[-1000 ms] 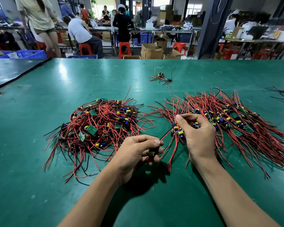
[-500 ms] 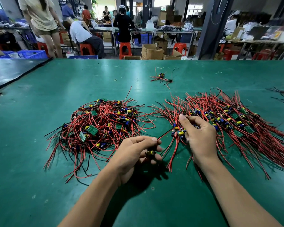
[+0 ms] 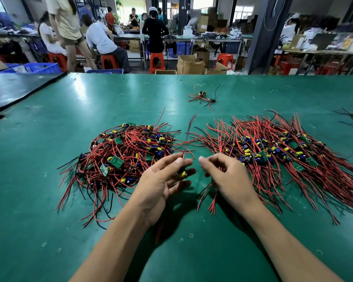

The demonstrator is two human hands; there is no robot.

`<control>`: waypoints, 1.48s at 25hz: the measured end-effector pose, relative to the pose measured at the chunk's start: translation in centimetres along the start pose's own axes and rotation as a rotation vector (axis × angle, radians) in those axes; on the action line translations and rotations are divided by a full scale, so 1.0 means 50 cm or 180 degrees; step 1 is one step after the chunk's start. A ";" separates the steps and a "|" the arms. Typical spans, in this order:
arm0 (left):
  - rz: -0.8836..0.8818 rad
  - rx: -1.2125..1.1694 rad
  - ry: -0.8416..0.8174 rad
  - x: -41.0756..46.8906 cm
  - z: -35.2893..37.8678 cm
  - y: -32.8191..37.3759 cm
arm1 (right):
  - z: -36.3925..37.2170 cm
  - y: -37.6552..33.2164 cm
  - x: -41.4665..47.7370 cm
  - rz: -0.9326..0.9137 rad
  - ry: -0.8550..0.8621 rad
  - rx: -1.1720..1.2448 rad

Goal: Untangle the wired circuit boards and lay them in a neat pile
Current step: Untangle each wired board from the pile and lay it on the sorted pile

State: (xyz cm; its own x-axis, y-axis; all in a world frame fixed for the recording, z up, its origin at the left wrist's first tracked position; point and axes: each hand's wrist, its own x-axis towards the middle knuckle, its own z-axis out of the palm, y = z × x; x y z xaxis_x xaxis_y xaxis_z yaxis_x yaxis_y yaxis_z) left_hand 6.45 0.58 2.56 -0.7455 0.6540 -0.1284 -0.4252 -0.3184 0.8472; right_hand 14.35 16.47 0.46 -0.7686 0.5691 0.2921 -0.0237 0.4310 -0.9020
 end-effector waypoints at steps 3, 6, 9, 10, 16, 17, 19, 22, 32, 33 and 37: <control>0.0121 -0.0043 0.0169 0.002 0.001 -0.008 | 0.020 -0.006 -0.022 -0.0561 -0.0601 -0.0632; 0.0001 -0.0053 0.0173 0.001 0.007 -0.018 | 0.041 -0.005 -0.039 -0.1300 -0.0574 -0.1151; 0.0030 -0.0054 0.0196 -0.001 0.010 -0.021 | 0.037 -0.013 -0.036 -0.1456 -0.0293 -0.1007; 0.0057 -0.0023 0.0221 0.000 0.010 -0.022 | 0.034 -0.013 -0.036 -0.1490 -0.0204 -0.0937; 0.0133 -0.0226 0.0097 0.006 0.001 -0.025 | 0.044 -0.041 -0.035 -0.0096 -0.0290 0.1132; 0.0084 -0.0208 0.0082 0.007 0.000 -0.025 | 0.036 -0.044 -0.030 0.0244 -0.0426 0.1675; -0.0120 -0.0092 0.0094 0.007 -0.001 -0.023 | 0.016 -0.044 -0.023 0.0720 -0.0946 0.2314; -0.0726 0.0024 -0.0153 -0.002 0.004 -0.019 | 0.005 -0.038 -0.027 0.0960 -0.1751 0.2065; -0.0307 0.0133 -0.0405 -0.012 0.003 -0.015 | 0.007 -0.043 -0.018 0.1224 -0.1376 0.2071; -0.0292 0.0163 -0.0376 -0.013 0.004 -0.017 | 0.006 -0.040 -0.016 0.1253 -0.1292 0.1990; -0.0296 0.0191 -0.0300 -0.015 0.011 -0.020 | -0.002 -0.038 -0.016 0.1263 -0.1374 0.1917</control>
State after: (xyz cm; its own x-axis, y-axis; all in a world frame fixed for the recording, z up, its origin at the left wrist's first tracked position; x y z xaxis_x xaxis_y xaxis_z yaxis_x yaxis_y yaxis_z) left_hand 7.71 0.80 2.10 -0.6516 0.7413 -0.1612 -0.4566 -0.2135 0.8636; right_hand 15.06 15.26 1.98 -0.9661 0.2290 -0.1192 0.0568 -0.2619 -0.9634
